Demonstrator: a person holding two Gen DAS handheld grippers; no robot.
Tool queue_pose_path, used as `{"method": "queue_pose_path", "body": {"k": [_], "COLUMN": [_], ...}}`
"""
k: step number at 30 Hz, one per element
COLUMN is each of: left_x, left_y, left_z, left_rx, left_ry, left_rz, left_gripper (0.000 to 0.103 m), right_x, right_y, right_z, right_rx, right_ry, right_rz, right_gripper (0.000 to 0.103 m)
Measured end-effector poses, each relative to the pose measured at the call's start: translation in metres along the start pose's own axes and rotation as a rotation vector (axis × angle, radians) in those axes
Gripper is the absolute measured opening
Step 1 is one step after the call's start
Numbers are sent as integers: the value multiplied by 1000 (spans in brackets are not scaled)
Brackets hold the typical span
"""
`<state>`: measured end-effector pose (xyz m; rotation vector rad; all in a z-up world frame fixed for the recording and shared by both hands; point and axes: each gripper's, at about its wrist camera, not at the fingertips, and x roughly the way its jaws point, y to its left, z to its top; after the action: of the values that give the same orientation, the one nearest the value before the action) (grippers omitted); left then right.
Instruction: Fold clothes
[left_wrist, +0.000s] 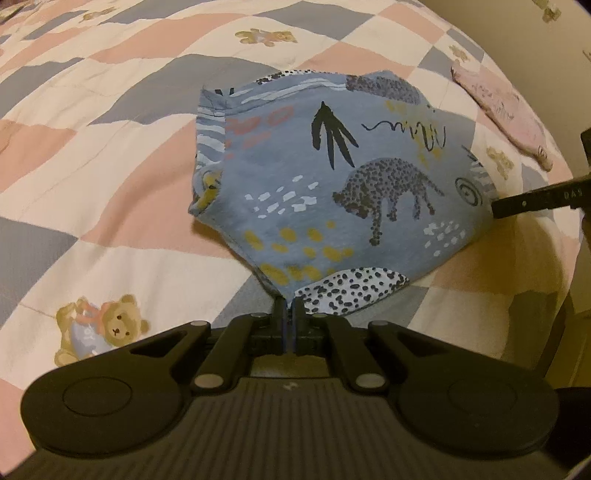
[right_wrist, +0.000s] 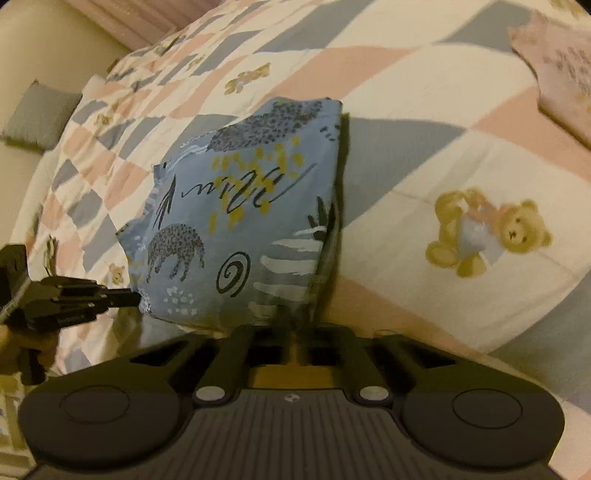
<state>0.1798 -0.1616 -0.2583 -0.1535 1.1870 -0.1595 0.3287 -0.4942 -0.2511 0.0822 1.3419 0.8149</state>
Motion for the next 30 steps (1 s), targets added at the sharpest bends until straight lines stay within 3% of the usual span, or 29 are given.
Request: {"method": "queue_pose_path", "body": {"k": [5,8,12,19,23,24,29,30], "left_x": [1,-2,-13,-38,-24,-17,0,-7], "left_y": [1,-2,-9,-44,-61,-60,-43,-40], "left_z": [-1,-1,-2,-5,1,2,6,7], "left_rx": [19,31,42,123,127,118,60,57], "left_ry": [6,6,-5,-98,-124,-118,-61,-82], "left_rz": [23,33,58,139,122,122,168,174], "left_gripper": [1,1,2,2,5,5,5,5], "right_x": [-20,-28,-27,5,17,19,-2,-9], "right_y": [-12,-10,8,51,47,44,13,12], "right_z": [2,2,2,6,11,12,21,22], "right_rx": [-16,-60,-112,-224,-262,-269,-243,-242], "right_ry": [-24,-26,-30,-18,15,22,14,0], "right_rz": [-112,-109,-26,85,92,89,-66,-76], "right_gripper": [0,2,34,32,32,27,31,31]}}
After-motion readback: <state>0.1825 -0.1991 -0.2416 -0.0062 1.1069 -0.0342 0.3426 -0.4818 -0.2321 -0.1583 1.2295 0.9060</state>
